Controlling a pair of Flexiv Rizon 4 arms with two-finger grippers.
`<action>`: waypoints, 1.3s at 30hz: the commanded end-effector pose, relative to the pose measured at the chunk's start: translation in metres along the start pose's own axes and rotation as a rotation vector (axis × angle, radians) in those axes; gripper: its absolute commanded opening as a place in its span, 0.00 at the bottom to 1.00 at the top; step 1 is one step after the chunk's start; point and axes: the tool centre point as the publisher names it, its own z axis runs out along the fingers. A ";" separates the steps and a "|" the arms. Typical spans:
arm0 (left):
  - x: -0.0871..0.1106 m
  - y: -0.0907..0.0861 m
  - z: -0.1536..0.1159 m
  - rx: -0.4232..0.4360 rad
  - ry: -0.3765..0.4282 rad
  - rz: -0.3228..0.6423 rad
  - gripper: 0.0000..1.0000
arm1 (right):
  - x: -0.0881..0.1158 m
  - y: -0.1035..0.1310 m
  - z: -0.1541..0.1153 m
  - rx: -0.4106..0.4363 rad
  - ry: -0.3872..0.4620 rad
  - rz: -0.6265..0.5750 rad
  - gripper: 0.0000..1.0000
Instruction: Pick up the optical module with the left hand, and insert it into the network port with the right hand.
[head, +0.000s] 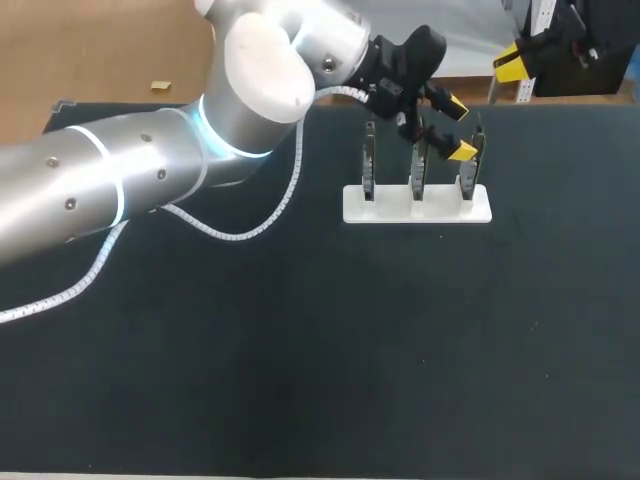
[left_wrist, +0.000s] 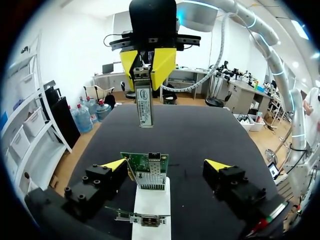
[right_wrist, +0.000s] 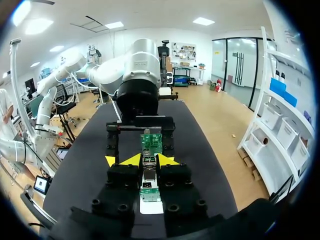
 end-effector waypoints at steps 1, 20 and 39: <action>0.000 -0.001 0.000 -0.001 0.001 -0.001 1.00 | 0.000 0.000 0.000 0.001 0.000 -0.002 0.00; 0.001 -0.002 0.001 -0.009 0.006 -0.005 1.00 | -0.001 0.004 0.001 0.000 0.002 -0.004 0.00; 0.001 -0.002 0.001 -0.009 0.006 -0.005 1.00 | 0.012 0.010 0.009 0.000 0.021 0.005 0.00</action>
